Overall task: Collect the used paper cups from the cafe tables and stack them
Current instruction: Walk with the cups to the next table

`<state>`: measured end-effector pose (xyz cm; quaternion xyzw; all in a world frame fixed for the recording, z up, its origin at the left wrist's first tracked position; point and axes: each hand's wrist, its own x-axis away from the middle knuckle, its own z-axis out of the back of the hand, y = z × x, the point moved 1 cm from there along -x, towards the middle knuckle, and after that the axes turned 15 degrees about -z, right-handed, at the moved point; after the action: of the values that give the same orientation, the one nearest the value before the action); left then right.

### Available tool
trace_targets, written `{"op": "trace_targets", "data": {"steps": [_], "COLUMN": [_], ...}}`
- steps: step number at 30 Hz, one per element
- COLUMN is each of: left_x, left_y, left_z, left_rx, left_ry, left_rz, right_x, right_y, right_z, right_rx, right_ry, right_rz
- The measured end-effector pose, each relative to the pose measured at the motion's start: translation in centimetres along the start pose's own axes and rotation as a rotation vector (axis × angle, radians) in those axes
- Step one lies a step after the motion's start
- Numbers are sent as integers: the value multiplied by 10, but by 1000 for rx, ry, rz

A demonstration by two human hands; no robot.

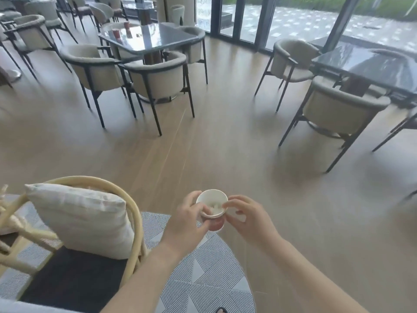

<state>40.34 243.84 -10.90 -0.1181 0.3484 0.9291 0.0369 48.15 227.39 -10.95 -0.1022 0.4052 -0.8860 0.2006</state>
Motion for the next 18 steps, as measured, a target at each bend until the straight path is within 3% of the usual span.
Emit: {"op": "trace_targets", "data": {"steps": [8, 18], "left_x": [-102, -245], "left_y": [-5, -88], "left_z": [-22, -12], "left_rx": [2, 2], "left_ry": [-60, -48], "left_rz": [-34, -31], "right_x": [-75, -241], "right_y": [35, 40], "right_z": [44, 39], "right_rx": [28, 88], "right_ry": [69, 81], "right_rz": [19, 70]}}
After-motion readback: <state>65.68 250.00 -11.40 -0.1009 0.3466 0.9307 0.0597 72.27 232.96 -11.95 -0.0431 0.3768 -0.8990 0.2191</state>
